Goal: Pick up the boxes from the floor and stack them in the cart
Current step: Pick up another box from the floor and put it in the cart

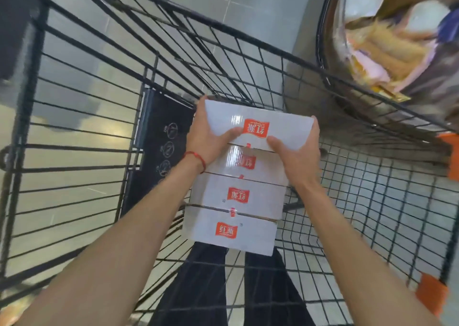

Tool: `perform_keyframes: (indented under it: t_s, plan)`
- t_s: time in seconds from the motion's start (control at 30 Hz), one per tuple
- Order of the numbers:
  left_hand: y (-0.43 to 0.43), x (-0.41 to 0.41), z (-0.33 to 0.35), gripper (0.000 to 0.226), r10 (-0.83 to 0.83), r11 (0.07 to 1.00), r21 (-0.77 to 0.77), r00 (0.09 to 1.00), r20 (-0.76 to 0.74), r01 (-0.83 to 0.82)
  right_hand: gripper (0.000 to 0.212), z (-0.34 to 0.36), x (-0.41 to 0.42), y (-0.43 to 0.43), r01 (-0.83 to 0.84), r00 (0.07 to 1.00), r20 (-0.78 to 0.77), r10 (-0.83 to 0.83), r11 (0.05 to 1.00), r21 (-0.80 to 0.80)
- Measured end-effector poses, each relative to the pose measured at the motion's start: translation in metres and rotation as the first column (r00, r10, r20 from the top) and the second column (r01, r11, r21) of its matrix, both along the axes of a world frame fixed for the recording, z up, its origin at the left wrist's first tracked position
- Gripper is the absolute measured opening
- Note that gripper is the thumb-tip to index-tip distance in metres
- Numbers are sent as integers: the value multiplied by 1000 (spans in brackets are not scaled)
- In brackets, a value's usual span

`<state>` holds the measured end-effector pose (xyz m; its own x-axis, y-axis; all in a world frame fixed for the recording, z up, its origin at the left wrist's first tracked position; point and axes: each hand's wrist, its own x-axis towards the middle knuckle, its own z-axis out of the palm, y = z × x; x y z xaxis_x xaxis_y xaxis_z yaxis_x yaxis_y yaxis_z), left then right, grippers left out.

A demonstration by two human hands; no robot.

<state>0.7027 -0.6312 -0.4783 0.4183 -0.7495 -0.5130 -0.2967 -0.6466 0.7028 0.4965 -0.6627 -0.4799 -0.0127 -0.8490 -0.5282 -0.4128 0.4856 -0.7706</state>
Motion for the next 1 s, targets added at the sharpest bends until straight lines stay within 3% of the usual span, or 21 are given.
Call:
perform_keyframes:
  t_s: [0.1, 0.37, 0.57, 0.77, 0.83, 1.0]
  plan:
    - [-2, -1, -20, 94, 9, 1000, 14, 999, 40, -10, 114, -21, 0, -5, 10, 1000, -10, -10, 999, 40]
    - [-5, 8, -47, 98, 19, 995, 101, 1000, 25, -21, 100, -46, 10, -4, -27, 997, -67, 33, 996, 84]
    - [2, -1, -51, 87, 59, 996, 63, 997, 55, -62, 95, -37, 13, 1, -52, 992, -107, 61, 995, 87]
    - [34, -23, -7, 80, -46, 994, 109, 991, 122, 33, 39, 13, 0, 49, 73, 992, -108, -65, 995, 72]
    - [45, -33, 17, 73, -121, 986, 134, 985, 126, 104, 37, 37, -11, 70, 152, 987, -71, -145, 983, 106]
    - [69, -74, 76, 49, -232, 973, 13, 971, 62, 231, 33, 100, -53, 123, 346, 936, 38, -350, 934, 86]
